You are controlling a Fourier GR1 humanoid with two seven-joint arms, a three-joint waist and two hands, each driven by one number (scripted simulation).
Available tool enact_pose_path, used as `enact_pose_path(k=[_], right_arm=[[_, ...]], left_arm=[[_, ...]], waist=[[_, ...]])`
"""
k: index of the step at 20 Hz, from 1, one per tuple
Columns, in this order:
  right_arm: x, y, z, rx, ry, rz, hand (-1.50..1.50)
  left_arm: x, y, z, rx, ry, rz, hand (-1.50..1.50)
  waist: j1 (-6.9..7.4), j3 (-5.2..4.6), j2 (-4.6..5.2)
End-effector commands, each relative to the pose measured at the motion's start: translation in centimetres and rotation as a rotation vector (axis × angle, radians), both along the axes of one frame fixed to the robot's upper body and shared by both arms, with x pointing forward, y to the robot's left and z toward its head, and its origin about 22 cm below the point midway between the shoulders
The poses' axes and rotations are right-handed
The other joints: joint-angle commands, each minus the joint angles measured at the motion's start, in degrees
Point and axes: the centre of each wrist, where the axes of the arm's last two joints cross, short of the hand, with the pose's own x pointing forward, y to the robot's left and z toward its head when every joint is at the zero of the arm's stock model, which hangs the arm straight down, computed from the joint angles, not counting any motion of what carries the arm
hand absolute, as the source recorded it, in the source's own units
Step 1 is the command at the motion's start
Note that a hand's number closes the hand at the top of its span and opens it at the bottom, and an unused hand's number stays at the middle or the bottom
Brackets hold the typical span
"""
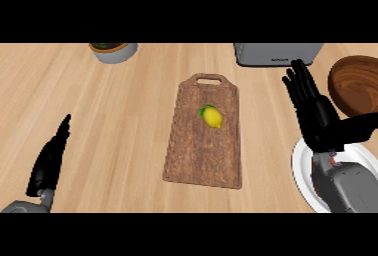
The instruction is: Pick the squash from the plate and place it in the bowl
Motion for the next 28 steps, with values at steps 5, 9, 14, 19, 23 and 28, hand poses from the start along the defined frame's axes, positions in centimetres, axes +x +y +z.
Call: enact_pose_path(k=[5,9,14,19,23,28], right_arm=[[-3.9,-9.8,-1.5,-0.136,-0.057,-0.466,1.5],[-8.9,-15.5,-7.2,-0.41,0.176,-0.761,1.5],[-11.1,-16.6,-8.5,-0.466,0.084,-0.772,-1.5],[-12.1,-19.8,-5.3,-0.747,0.278,-0.697,-1.5],[-11.8,-20.6,-1.8,-0.967,0.489,-0.601,-1.5],[-11.3,-19.4,-0.5,-0.996,0.859,-0.308,-1.5]], left_arm=[[1.7,-6.3,3.8,-0.222,-0.225,-0.304,0.0],[0.7,-9.2,4.1,-0.363,-0.263,-0.46,0.0],[1.7,-10.3,5.5,-0.379,-0.24,-0.598,0.0],[1.2,-9.0,4.4,-0.394,-0.245,-0.599,0.0],[2.2,-10.4,4.7,-0.383,-0.246,-0.602,0.0],[2.6,-11.2,5.5,-0.403,-0.249,-0.623,0.0]], waist=[[-7.86,-1.56,1.13],[-6.09,-1.59,1.99],[-0.98,-1.5,2.42],[-0.34,-1.66,2.47],[-0.45,-1.96,2.76],[0.56,-1.85,2.88]])
